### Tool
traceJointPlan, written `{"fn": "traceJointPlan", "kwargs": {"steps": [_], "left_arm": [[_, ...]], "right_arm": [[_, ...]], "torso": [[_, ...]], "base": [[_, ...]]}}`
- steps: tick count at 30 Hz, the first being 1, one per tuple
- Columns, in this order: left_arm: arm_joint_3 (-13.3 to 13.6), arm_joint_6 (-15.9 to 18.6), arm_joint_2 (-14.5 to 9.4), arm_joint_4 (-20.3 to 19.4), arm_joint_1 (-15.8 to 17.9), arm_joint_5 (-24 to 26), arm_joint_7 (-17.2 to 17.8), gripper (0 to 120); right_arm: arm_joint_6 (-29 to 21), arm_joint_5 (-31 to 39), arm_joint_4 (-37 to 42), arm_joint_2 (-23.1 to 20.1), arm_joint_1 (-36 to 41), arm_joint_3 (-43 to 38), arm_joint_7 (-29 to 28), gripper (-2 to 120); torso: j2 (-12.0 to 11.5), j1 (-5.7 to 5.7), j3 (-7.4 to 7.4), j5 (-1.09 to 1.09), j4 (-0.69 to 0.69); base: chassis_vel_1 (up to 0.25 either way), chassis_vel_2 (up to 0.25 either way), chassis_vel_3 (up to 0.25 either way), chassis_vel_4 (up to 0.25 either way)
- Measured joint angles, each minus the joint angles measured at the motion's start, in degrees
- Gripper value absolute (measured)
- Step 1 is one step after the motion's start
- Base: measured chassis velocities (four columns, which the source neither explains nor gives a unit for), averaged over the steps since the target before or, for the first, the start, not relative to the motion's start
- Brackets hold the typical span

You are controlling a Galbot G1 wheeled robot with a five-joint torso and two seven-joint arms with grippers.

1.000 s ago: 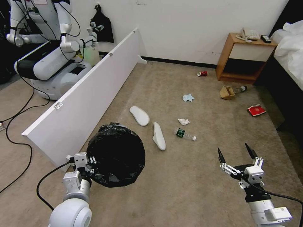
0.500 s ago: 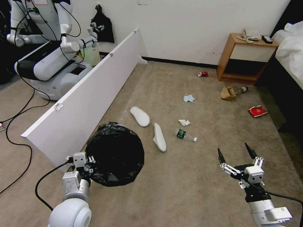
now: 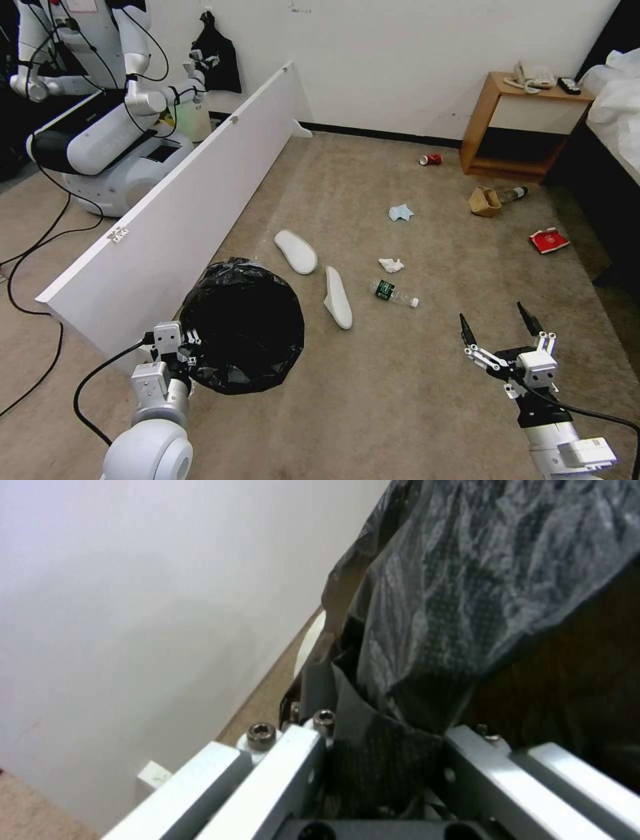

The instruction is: Pick up the trash bin, then pick up the garbage from the floor and place it into the trash bin.

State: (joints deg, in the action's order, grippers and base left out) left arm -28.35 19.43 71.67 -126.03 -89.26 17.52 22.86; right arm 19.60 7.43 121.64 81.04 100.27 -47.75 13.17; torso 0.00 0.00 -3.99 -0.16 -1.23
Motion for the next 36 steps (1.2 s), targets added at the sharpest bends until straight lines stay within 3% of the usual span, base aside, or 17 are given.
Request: {"fn": "traceJointPlan", "kwargs": {"steps": [36], "left_arm": [[-0.1, 0.0, -0.1, 0.1, 0.1, 0.3, 0.0, 1]], "right_arm": [[-0.1, 0.2, -0.1, 0.0, -0.2, 0.1, 0.1, 100]], "torso": [[0.0, 0.00, 0.00, 0.00, 0.00]], "base": [[-0.027, 0.026, 0.026, -0.028]]}}
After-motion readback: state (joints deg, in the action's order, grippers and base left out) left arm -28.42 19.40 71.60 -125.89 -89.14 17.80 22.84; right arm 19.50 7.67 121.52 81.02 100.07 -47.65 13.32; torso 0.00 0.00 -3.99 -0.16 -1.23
